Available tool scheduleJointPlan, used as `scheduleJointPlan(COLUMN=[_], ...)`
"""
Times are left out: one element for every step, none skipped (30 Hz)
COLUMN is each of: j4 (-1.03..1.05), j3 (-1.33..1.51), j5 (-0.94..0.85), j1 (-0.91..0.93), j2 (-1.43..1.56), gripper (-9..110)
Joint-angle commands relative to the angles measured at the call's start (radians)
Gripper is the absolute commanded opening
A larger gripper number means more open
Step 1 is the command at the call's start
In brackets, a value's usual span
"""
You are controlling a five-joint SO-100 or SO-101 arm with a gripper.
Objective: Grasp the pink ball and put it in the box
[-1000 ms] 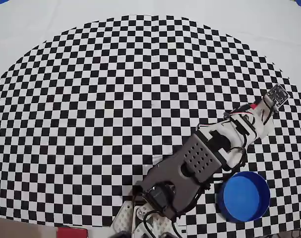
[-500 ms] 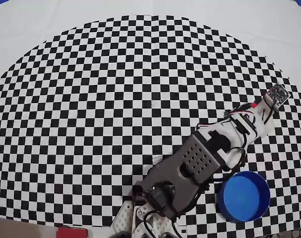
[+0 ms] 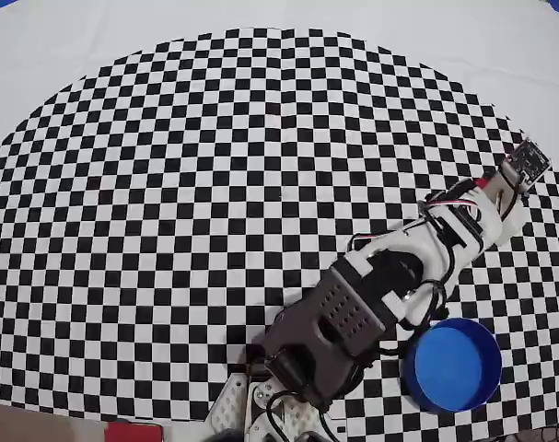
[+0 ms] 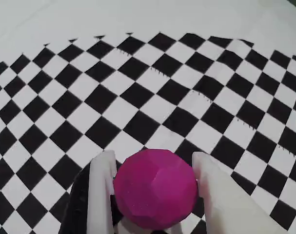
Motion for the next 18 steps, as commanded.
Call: scheduleJointPlan(j4=[0.002,0.002,0.002,0.003,0.003,0.003,0.005,0.005,0.005,0.005,0.006,0.008,0.008,0.008,0.008,0.008,0.009,0.009], j3=[0.009,0.014,0.017,0.021,0.026,0.031,0.035,0.04,0.043,0.048,0.052,0.057,0.061,0.066,0.071,0.077,0.084,0.091], j5=[-0.008,-0.008,-0.008,-0.008,-0.008,-0.008,-0.008,-0.008,-0.008,-0.008,-0.008,-0.008,-0.008,-0.008,-0.008,-0.008,-0.008,-0.008], j1=[0.014,0.015,0.017,0.018,0.021,0.023,0.026,0.028,0.031,0.031,0.034,0.035,0.038,0.04,0.041,0.044,0.046,0.046], j2=[0.103,0.112,0.121,0.129,0.138,0.146,0.155,0.163,0.17,0.178,0.186,0.195,0.201,0.209,0.216,0.224,0.233,0.242], gripper=[0,0,0,0,0,0,0,0,0,0,0,0,0,0,0,0,0,0])
